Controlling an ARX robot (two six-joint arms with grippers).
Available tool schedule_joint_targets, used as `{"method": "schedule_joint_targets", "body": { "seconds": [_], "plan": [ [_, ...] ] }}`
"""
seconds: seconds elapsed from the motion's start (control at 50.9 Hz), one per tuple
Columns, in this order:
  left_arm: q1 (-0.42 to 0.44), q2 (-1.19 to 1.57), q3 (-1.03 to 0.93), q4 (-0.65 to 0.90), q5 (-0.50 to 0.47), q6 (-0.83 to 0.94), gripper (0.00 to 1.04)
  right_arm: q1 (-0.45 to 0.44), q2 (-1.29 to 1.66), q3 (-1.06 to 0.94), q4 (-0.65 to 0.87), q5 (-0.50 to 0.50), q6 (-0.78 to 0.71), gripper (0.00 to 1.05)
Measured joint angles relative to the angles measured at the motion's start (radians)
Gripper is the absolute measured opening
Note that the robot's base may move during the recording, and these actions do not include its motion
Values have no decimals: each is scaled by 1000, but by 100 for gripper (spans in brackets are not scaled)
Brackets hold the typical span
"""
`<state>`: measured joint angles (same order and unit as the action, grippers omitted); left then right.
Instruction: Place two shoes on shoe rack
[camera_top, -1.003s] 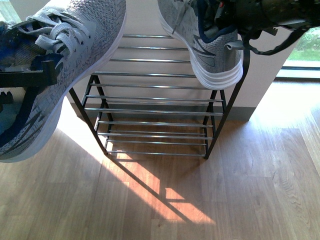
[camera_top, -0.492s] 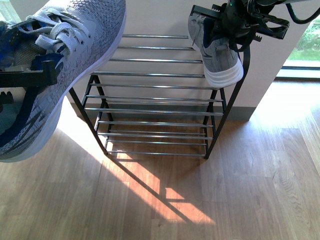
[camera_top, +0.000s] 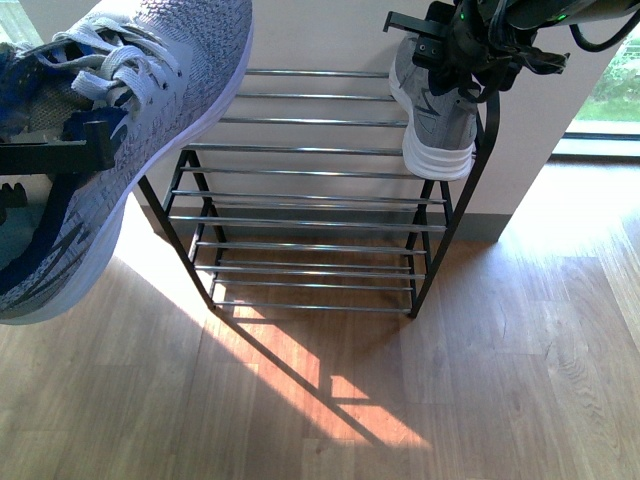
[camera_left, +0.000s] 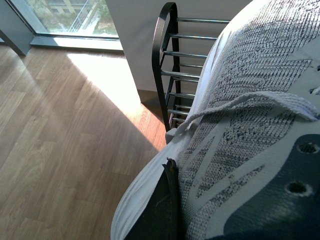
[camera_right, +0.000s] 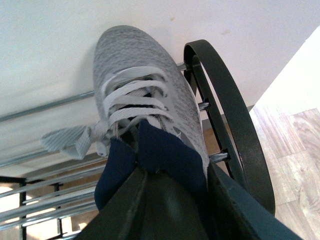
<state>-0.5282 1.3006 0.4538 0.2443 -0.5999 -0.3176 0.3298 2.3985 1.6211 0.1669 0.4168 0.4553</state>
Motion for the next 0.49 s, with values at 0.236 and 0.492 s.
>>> {"method": "schedule_joint_targets", "body": {
  "seconds": [0.236, 0.492],
  "plan": [
    [0, 0, 0, 0, 0, 0, 2, -5, -143, -190, 116, -98, -11, 71],
    [0, 0, 0, 0, 0, 0, 2, -21, -517, -565, 314, -341, -80, 95]
  ]
}}
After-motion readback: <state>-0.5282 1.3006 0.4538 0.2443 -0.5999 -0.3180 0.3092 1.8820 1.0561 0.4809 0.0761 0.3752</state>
